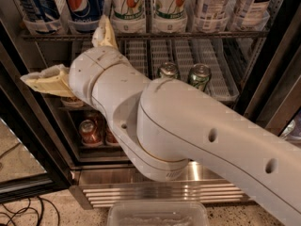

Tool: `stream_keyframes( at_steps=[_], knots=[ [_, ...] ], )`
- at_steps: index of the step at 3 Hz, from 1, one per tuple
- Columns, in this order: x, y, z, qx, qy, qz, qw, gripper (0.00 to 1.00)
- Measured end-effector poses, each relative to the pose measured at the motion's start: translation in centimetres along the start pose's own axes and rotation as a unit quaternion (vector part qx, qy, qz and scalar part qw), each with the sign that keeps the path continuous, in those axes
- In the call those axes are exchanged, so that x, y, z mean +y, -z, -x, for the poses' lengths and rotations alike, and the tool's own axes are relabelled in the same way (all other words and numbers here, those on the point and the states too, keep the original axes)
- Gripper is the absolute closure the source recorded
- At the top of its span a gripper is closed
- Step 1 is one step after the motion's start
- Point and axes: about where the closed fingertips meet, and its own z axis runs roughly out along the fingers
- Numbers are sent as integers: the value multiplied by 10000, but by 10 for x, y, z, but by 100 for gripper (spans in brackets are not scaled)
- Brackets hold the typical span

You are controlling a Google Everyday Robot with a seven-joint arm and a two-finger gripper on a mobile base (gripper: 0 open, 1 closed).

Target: Pick pepsi can from top shelf of fridge

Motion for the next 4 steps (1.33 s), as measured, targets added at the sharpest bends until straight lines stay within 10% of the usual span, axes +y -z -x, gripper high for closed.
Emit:
stream_keyframes(
  at_steps=[2, 4],
  knots=[
    [19, -19, 8, -91, 176, -46, 9998, 0],
    [15, -27, 9, -51, 124, -868, 9961, 5]
  ],
)
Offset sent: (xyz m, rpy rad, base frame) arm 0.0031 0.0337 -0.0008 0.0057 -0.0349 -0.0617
